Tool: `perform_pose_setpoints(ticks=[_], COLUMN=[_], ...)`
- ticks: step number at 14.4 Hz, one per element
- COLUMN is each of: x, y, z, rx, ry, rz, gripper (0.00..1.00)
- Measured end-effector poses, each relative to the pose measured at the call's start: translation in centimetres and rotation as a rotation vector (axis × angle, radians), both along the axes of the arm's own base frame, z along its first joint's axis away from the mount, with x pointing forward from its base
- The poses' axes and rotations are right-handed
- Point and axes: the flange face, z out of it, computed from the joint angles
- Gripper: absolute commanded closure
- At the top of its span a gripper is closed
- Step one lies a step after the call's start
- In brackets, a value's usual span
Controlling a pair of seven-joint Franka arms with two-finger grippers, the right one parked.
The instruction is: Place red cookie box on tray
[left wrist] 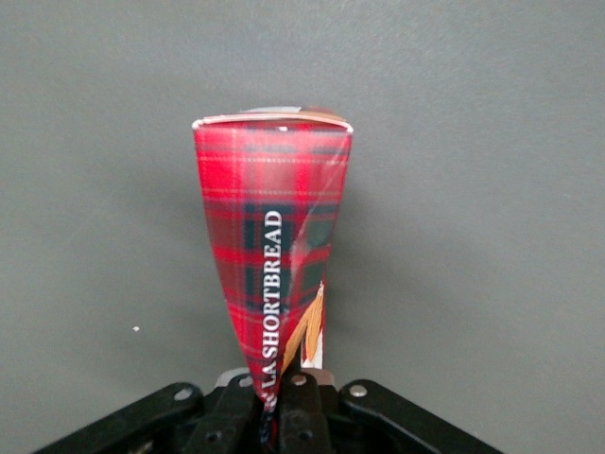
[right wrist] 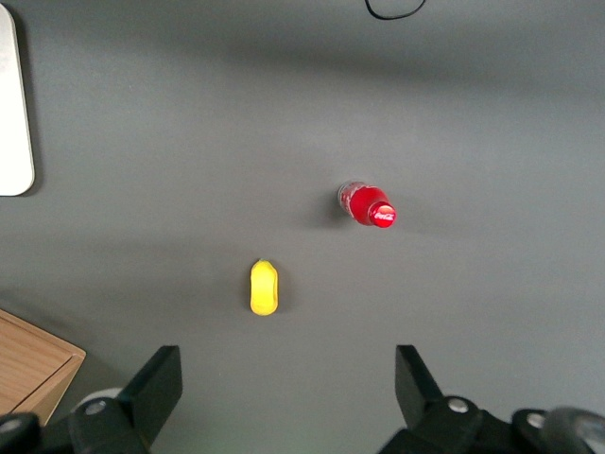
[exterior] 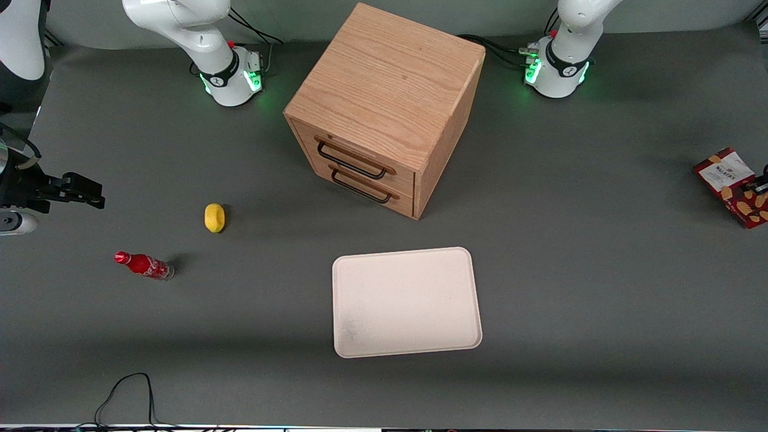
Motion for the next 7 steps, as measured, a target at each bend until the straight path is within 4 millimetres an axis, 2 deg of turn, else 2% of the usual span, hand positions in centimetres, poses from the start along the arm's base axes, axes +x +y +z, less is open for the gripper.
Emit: perform_pose_setpoints(ticks=[1,3,5,7], x=[0.7,2.4,3.3,3.2], y=[-0.2,-0.9,-2.0,-2.9], z=[1.9,8.1,16.0,23.8], rx=[-0.010,-0.033,-0.057,-0.072], ry=[0.016,0.060,0.097,0.109], rz=[-0.015,-0.038,-0.070,-0.105], gripper=[1.00,1.00,1.00,1.00])
